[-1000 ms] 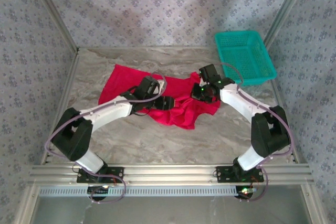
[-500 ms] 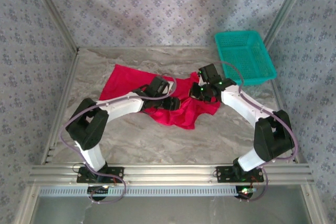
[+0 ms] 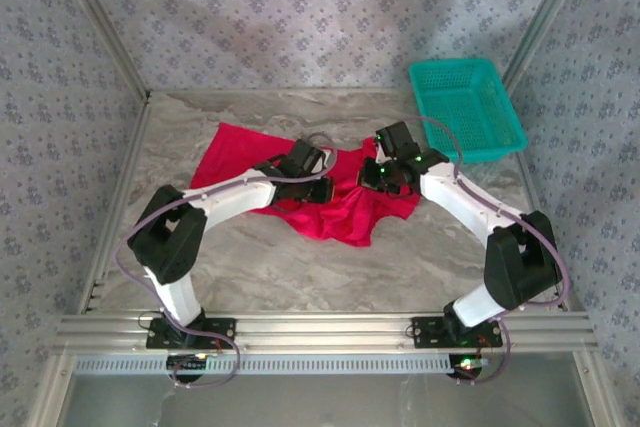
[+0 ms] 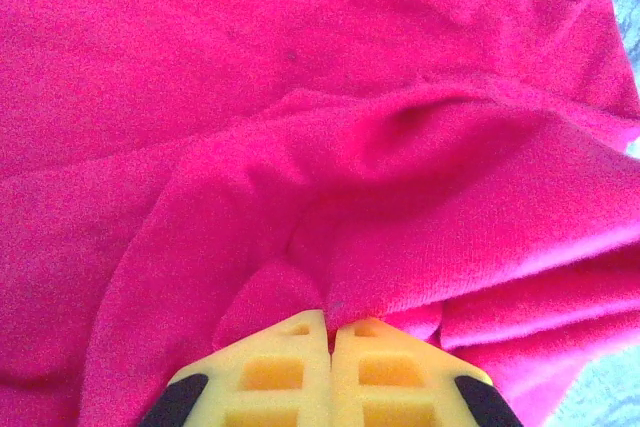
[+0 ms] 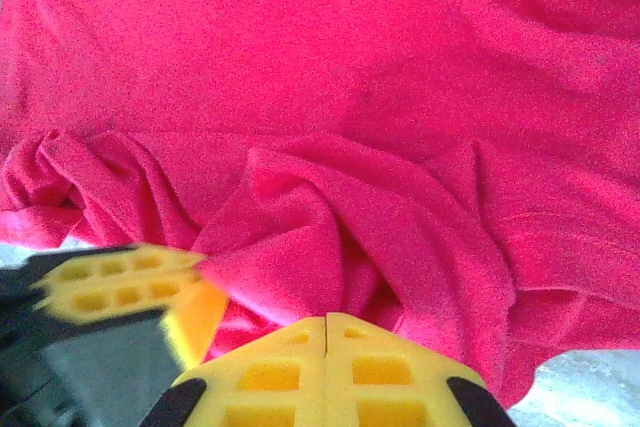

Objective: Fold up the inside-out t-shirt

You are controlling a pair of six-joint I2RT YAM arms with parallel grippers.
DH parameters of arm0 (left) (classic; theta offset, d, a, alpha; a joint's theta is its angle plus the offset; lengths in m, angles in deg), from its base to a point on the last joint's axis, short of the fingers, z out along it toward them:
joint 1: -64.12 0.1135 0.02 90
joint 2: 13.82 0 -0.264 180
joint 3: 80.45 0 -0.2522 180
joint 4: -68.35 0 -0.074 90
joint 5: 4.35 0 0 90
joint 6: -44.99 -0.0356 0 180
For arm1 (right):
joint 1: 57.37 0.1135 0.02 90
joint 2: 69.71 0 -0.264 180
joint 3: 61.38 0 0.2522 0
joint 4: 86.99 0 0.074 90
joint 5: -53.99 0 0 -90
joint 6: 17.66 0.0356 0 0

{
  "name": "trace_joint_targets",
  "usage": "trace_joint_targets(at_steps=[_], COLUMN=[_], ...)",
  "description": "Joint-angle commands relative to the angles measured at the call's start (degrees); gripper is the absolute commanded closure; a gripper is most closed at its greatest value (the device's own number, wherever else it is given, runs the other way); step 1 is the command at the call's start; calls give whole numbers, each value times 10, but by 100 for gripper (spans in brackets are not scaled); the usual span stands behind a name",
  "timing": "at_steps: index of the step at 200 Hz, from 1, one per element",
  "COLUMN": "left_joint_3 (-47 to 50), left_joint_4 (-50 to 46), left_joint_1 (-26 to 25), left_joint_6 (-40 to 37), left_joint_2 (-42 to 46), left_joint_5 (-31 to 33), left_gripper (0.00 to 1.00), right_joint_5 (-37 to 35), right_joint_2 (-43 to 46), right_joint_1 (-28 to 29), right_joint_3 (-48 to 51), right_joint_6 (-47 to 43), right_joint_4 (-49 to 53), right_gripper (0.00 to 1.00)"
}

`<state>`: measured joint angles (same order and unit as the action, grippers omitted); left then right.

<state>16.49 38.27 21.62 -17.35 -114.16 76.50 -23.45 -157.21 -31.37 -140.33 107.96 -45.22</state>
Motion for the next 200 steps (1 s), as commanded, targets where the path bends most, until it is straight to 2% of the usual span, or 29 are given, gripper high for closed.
trace_joint_targets(at_steps=[1,45,87,126,135,149,160,174,200], left_joint_3=[-44,30,112,165,170,173,174,173,177], left_joint_4=[-44,35,110,153,152,147,143,139,132], left_joint_1=[6,65,69,70,70,70,71,75,90], left_joint_6=[-4,45,79,91,90,87,86,85,92], left_joint_2=[80,198,138,115,116,120,124,130,148], left_joint_5=[-5,-59,-115,-107,-105,-100,-96,-94,-89], left_gripper=[100,100,100,100,100,100,100,100,100], right_joint_5=[-32,-48,-34,-61,-57,-39,-18,-7,-6], right_joint_2=[-40,-127,-110,-49,-35,-25,-19,-18,-27], right_joint_1=[-21,-38,-14,-2,6,26,49,81,130], right_joint_3=[-19,-67,-98,-76,-63,-42,-10,17,50], right_joint_6=[-24,-51,-51,-37,-32,-17,-1,32,79], right_joint_4=[19,39,58,80,68,41,5,-39,-116], right_gripper=[100,100,100,100,91,67,57,55,58])
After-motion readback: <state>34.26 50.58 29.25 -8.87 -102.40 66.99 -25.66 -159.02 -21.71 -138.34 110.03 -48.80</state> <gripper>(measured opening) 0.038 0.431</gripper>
